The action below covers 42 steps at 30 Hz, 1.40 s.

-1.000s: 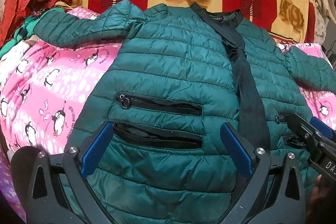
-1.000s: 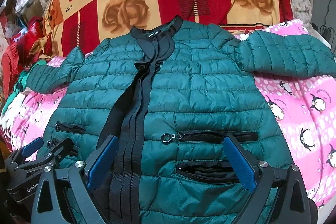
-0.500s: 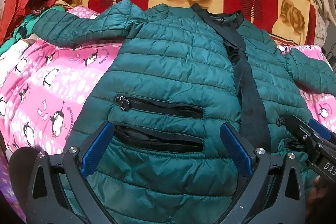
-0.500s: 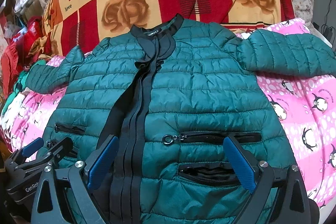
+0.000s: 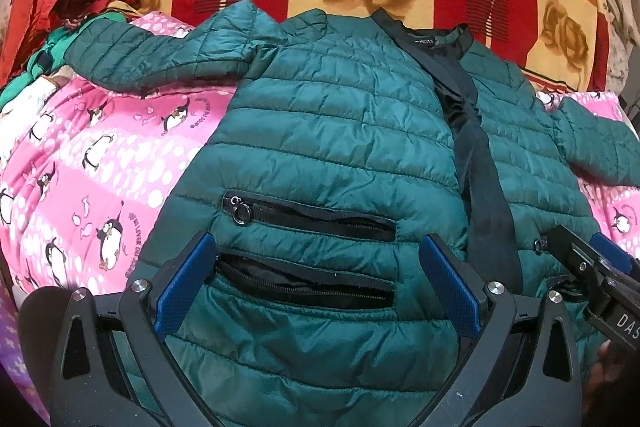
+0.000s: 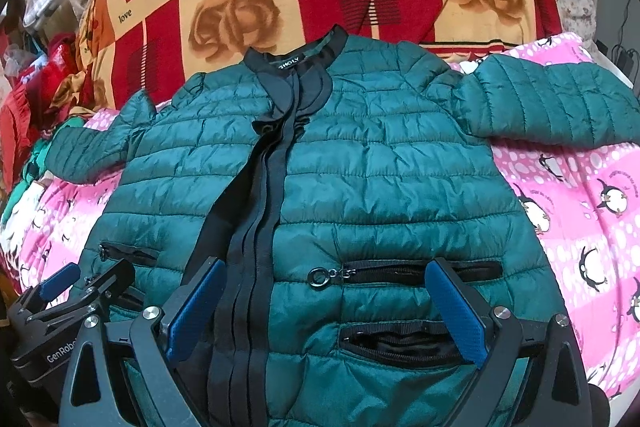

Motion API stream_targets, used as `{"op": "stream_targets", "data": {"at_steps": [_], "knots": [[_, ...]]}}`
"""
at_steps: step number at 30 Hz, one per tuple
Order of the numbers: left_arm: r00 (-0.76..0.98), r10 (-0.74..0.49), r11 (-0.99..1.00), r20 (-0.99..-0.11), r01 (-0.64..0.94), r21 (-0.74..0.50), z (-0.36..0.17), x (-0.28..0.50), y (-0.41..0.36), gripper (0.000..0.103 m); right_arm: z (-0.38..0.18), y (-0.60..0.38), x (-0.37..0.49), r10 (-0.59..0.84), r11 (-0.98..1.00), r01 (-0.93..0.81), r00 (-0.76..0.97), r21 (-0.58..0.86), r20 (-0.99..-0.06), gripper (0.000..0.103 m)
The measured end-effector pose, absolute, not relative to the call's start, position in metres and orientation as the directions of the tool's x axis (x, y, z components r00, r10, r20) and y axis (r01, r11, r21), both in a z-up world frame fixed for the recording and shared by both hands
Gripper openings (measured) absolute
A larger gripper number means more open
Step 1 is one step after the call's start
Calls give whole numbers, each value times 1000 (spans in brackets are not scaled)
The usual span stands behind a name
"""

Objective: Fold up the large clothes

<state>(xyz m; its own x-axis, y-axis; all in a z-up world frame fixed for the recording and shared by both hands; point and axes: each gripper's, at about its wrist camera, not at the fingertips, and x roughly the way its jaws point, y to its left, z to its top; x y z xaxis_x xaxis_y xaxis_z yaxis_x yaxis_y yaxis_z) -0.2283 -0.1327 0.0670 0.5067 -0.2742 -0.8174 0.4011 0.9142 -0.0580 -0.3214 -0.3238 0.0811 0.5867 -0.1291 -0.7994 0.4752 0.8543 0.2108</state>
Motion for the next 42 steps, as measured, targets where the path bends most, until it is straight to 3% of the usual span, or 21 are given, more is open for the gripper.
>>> {"op": "stream_targets", "data": {"at_steps": [42], "knots": [[557,-239,926,-795,379,-13,81,-171,-151,102,104,-344,-257,-158,874,453,605,174,-781,99]]}}
